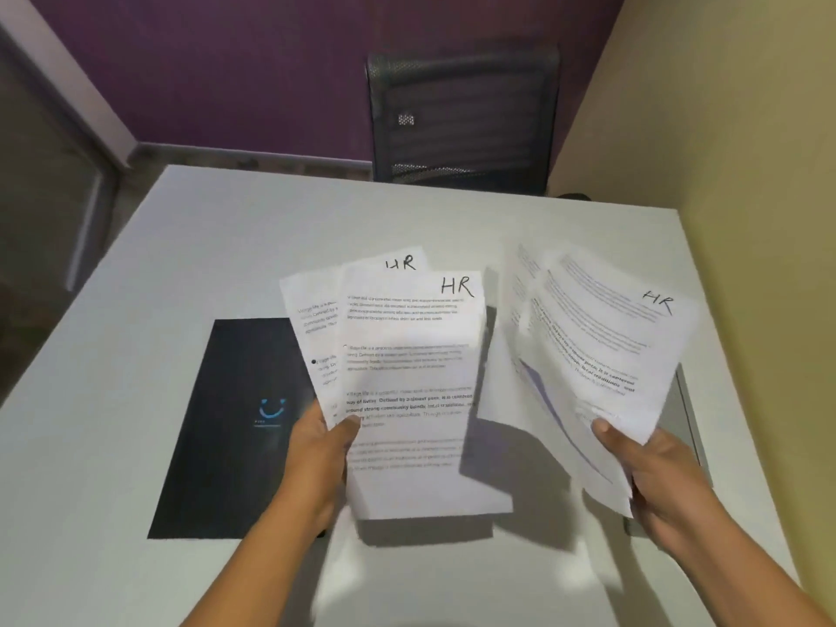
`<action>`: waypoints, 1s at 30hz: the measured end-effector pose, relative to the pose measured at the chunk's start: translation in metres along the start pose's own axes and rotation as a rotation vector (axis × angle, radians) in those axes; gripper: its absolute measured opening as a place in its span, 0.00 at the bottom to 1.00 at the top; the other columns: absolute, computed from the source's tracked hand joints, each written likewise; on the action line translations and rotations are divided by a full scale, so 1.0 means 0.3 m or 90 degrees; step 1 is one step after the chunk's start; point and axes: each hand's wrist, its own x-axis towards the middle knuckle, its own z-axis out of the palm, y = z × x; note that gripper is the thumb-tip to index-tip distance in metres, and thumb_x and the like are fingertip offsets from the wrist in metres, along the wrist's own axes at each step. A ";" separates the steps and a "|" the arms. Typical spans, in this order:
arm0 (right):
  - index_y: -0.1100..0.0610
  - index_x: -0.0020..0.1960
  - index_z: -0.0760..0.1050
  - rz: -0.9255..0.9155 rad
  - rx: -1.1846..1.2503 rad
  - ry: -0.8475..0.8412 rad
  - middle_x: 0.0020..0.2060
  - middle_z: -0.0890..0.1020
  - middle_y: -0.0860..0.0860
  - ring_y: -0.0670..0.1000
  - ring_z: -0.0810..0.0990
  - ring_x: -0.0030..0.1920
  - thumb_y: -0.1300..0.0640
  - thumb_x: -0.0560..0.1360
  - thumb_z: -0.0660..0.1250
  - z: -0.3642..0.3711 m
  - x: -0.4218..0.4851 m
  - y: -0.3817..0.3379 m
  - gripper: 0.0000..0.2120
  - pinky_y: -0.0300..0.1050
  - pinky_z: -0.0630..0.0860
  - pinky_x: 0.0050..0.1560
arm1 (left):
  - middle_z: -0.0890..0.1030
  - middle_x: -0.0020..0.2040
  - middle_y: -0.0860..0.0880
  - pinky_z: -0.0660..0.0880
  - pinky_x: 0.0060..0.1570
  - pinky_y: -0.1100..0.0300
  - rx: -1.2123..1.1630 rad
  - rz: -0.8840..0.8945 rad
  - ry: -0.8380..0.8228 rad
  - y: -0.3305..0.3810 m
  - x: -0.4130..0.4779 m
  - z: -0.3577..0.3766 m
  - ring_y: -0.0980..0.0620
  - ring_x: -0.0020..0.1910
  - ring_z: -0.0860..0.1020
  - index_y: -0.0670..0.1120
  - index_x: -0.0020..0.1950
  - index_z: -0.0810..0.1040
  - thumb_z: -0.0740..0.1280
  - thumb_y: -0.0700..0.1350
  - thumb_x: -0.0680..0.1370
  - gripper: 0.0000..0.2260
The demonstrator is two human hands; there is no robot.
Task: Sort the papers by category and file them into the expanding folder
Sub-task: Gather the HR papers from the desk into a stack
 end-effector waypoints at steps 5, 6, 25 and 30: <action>0.57 0.63 0.79 -0.008 -0.013 -0.049 0.55 0.86 0.52 0.53 0.85 0.56 0.65 0.77 0.67 0.013 -0.110 0.033 0.15 0.53 0.78 0.62 | 0.84 0.57 0.45 0.79 0.54 0.47 -0.020 -0.003 -0.143 0.008 -0.107 0.120 0.43 0.55 0.83 0.46 0.64 0.78 0.59 0.31 0.79 0.18; 0.57 0.62 0.79 -0.023 -0.023 -0.056 0.55 0.86 0.51 0.48 0.86 0.52 0.66 0.78 0.67 0.008 -0.125 0.034 0.14 0.47 0.81 0.56 | 0.84 0.58 0.45 0.78 0.57 0.45 -0.001 0.008 -0.168 0.013 -0.126 0.139 0.43 0.56 0.83 0.47 0.64 0.79 0.60 0.32 0.79 0.18; 0.56 0.51 0.84 -0.173 -0.112 0.163 0.45 0.88 0.51 0.55 0.86 0.45 0.57 0.74 0.74 -0.266 -0.241 0.073 0.07 0.58 0.82 0.50 | 0.87 0.49 0.50 0.81 0.39 0.58 0.016 0.045 -0.096 -0.034 -0.224 0.230 0.49 0.46 0.86 0.48 0.55 0.81 0.67 0.38 0.79 0.08; 0.59 0.51 0.82 -0.193 0.010 0.154 0.46 0.87 0.48 0.47 0.87 0.40 0.50 0.60 0.74 -0.363 -0.283 0.040 0.22 0.38 0.82 0.39 | 0.86 0.51 0.49 0.81 0.49 0.50 0.001 0.032 -0.054 -0.055 -0.203 0.218 0.48 0.49 0.85 0.47 0.58 0.81 0.66 0.37 0.79 0.10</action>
